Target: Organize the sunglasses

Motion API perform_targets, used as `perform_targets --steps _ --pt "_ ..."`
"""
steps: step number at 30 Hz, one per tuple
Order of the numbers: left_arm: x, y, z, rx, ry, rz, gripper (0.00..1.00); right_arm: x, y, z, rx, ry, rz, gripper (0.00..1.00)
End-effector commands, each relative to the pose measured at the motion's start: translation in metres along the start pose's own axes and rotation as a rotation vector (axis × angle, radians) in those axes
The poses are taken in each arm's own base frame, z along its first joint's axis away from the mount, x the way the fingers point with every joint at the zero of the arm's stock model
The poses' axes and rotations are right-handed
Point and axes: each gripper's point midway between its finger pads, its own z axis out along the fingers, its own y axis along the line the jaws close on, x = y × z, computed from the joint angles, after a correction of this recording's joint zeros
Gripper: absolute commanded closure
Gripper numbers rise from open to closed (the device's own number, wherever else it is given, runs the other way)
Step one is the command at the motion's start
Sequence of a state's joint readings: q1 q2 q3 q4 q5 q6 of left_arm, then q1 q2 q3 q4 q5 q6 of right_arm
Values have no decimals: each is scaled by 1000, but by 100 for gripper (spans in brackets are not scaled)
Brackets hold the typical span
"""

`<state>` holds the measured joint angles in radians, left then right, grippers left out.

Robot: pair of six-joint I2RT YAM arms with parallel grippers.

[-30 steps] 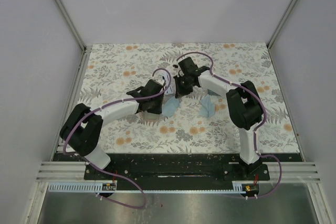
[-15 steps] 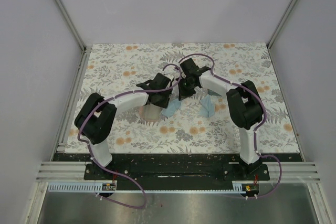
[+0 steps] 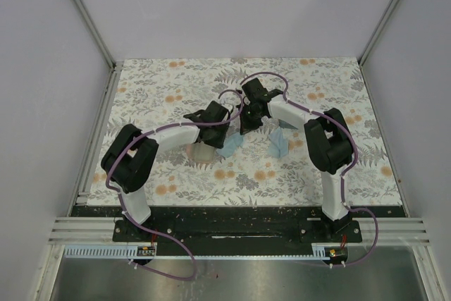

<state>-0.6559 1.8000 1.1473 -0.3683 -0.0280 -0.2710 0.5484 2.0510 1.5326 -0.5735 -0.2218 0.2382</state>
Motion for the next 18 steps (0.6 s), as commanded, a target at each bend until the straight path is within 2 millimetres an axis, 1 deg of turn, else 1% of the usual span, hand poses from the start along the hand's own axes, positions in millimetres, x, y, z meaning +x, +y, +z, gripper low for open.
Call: perform_targets --steps 1,5,6,10,11,13,14,16,17,18 --pt "4 -4 -8 27 -9 -12 73 -11 4 -13 -11 -38 -18 100" --pt "11 -1 -6 18 6 -12 73 -11 4 -13 -14 -36 -14 100" --pt "12 -1 -6 18 6 -11 74 -11 4 -13 -14 -36 -14 100" --pt "11 -1 -10 20 -2 -13 87 -10 3 -13 -14 -34 -13 100" --pt "10 -2 -11 20 -5 -14 89 -10 3 -13 -13 -36 -14 100" --pt "9 -1 -13 19 -11 -16 90 -10 3 -12 -15 -33 -13 100" --pt "8 -1 -15 19 -15 -19 89 -10 4 -12 -17 -32 -12 100" --pt "6 -1 -17 16 -22 -21 82 -10 4 -12 -19 -31 -12 100" --pt "5 -1 -18 14 -26 -22 74 -10 5 -12 -23 -32 -12 100" --pt "5 -1 -18 14 -26 -21 69 -10 5 -12 -23 -32 -12 100"
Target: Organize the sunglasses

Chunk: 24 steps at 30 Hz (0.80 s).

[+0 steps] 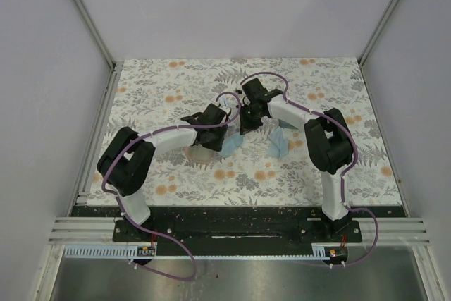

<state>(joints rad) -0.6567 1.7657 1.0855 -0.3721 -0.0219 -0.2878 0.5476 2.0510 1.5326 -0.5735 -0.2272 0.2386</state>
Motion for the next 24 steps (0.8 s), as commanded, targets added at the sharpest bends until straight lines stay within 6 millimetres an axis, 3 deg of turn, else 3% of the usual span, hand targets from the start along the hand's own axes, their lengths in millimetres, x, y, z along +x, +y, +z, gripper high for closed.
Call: perform_targets --steps 1,3,8,20,23,24 --pt "-15 -4 -16 17 -62 -8 66 -11 5 -12 -18 -34 -15 100" --pt "-17 -5 -19 16 -69 -9 66 -11 5 -12 -19 -33 -13 100" --pt "-17 -3 -23 11 -73 -10 76 -10 5 -11 -23 -30 -13 100" --pt "-9 0 -6 -2 -31 -1 73 -10 7 -13 -29 -31 -14 100" --pt "-9 0 -5 2 -27 4 88 -10 6 -13 -28 -33 -14 100" --pt "-9 0 -5 4 -28 5 88 -10 6 -13 -27 -32 -11 100"
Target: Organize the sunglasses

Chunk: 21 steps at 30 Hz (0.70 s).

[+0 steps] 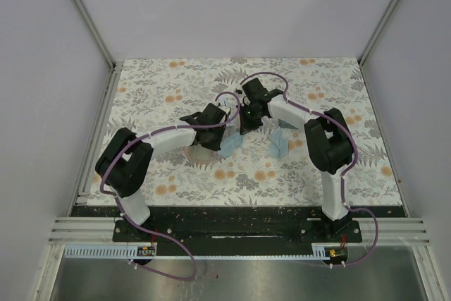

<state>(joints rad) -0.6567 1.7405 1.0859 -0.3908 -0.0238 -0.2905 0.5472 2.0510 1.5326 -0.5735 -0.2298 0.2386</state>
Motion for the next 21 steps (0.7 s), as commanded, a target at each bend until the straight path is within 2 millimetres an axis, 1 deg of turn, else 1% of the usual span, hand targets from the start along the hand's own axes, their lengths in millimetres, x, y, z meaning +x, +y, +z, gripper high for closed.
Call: perform_targets --steps 1,4,5,7,9,11,15,16,17,20,21 --pt "-7 0 4 4 -20 8 88 -10 6 -12 -25 -32 -13 100" --pt "-6 0 5 3 -17 10 88 -11 7 -13 -27 -33 -12 100" --pt "-6 1 5 1 -16 10 85 -10 7 -13 -28 -33 -12 100" --pt "-7 2 5 -2 -17 7 74 -10 7 -12 -28 -31 -13 100" --pt "-7 2 6 -6 -15 9 71 -10 7 -12 -29 -30 -11 100" --pt "-9 3 6 -7 -20 9 72 -10 7 -12 -29 -30 -11 100" --pt "-8 3 7 -5 -15 10 89 -9 7 -12 -30 -28 -10 100" --pt "-8 3 7 -5 -15 10 90 -10 7 -12 -31 -31 -11 100" --pt "-7 3 8 -6 -13 10 90 -9 6 -11 -28 -28 -12 100" --pt "-4 4 12 -11 -2 11 83 -9 7 -11 -31 -27 -12 100" --pt "-3 4 13 -10 3 11 83 -10 8 -11 -32 -28 -14 100"
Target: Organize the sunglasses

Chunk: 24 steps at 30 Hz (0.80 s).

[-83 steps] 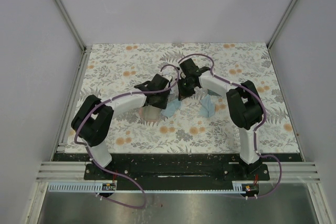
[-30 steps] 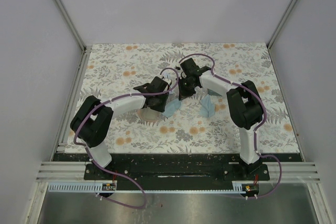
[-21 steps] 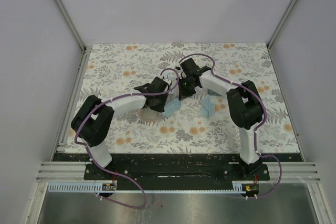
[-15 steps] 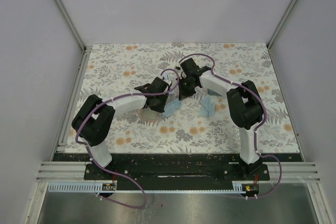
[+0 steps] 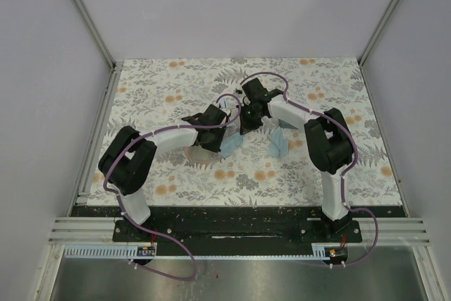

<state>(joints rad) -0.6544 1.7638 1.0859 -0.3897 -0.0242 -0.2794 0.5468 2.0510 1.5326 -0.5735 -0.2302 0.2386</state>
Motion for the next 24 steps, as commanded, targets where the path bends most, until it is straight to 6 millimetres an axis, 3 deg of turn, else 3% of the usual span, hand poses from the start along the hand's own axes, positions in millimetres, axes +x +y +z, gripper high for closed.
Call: perform_targets --steps 1,4,13,18,24 --pt "-8 0 7 0 -16 1 86 -10 7 -12 -32 -29 -14 100" --pt "-8 0 7 5 -18 0 100 -10 8 -12 -33 -30 -15 100" --pt "-18 -6 -18 38 -76 -24 100 -15 13 -12 -47 -24 -7 100" --pt "-15 -17 -38 124 -85 -58 100 -23 25 -17 -94 -36 -26 100" --pt "-2 -15 -52 149 -75 -103 100 -30 44 -15 -122 -46 -86 100"
